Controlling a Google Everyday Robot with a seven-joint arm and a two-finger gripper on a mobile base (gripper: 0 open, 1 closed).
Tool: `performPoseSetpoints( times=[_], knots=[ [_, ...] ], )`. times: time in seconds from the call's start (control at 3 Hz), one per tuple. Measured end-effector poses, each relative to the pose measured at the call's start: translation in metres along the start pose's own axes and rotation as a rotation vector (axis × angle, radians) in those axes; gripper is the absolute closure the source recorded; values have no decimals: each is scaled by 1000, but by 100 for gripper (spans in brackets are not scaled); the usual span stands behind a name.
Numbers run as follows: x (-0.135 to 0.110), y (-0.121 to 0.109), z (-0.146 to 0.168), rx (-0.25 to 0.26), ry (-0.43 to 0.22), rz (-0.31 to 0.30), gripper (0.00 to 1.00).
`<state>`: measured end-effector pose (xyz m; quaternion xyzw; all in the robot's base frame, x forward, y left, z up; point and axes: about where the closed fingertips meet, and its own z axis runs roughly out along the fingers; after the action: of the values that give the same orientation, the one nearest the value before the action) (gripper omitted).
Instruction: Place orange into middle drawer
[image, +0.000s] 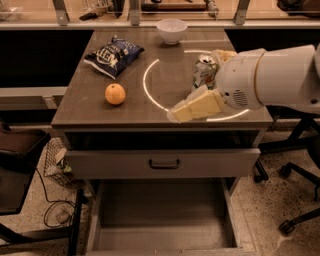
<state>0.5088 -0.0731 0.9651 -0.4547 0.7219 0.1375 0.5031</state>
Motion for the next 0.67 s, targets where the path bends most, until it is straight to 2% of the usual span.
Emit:
performPoseSetpoints(
  times=[0.33,0.67],
  knots=[
    [-3,-2,29,-29,-57,-10,0],
    [-14,-10,99,-91,-171,-46,0]
  ],
)
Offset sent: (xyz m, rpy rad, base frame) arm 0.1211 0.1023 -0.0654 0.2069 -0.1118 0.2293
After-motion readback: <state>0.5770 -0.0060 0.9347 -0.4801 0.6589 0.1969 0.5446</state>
